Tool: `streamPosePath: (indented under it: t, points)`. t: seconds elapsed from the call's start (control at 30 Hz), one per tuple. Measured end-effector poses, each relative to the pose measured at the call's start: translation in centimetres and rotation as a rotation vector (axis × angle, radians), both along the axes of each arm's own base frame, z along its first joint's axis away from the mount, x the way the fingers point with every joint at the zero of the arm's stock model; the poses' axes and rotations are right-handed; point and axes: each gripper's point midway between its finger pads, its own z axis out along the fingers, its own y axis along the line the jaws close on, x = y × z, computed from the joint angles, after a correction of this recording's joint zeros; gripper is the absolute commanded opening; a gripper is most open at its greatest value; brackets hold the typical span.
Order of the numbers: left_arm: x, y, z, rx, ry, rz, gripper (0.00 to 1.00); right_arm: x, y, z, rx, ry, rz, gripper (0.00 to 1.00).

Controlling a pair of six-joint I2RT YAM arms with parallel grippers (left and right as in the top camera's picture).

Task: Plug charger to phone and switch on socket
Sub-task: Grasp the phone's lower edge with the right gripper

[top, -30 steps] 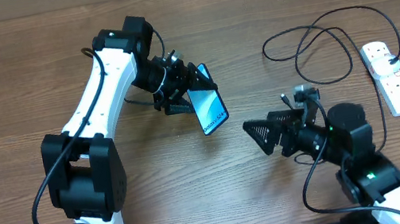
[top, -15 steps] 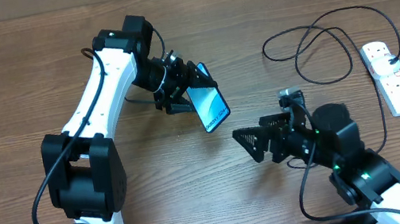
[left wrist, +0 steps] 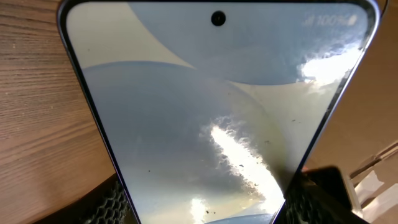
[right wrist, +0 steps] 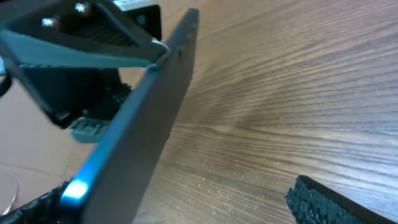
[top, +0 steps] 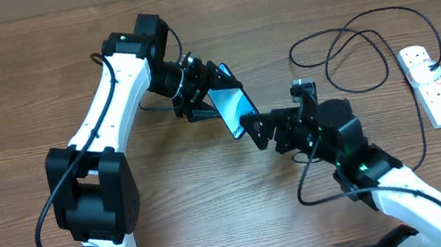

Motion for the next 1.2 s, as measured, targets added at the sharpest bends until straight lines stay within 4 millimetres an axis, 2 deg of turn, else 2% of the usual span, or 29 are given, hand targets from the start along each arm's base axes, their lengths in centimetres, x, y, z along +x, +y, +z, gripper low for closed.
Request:
streamPosePath:
  t: [0.1, 0.27, 0.47, 0.63, 0.7, 0.83, 1.03, 1.2]
  points:
    - [0.4, -0.1, 0.1, -0.005, -0.003, 0.013, 0.5, 0.6, 0.5, 0.4, 0.03, -0.019, -0.005, 1.0]
    - [1.1, -0.4, 0.2, -0.012, -0.007, 0.041, 0.5, 1.1, 1.2, 2.2, 0.079, -0.086, -0.002, 1.0]
    - [1.8, -0.6, 0.3, -0.017, -0.005, 0.075, 0.5, 1.2, 1.2, 2.6, 0.092, -0.095, -0.011, 1.0]
    - [1.8, -0.6, 0.4, -0.018, 0.014, 0.087, 0.5, 1.7, 1.0, 3.0, 0.107, -0.11, -0.036, 0.95]
    - [1.8, -0.7, 0.4, -0.02, 0.016, 0.089, 0.5, 2.1, 1.1, 3.4, 0.124, -0.127, -0.046, 0.89]
    - [1.9, -0.7, 0.4, -0.021, 0.015, 0.089, 0.5, 2.4, 1.7, 4.2, 0.158, -0.157, -0.044, 0.85]
    - [1.8, -0.7, 0.4, -0.021, 0.015, 0.089, 0.5, 1.7, 3.2, 3.1, 0.148, -0.131, -0.007, 0.81]
    - [1.6, -1.0, 0.4, -0.021, 0.015, 0.08, 0.5, 2.0, 3.0, 2.5, 0.136, -0.125, -0.029, 0.77]
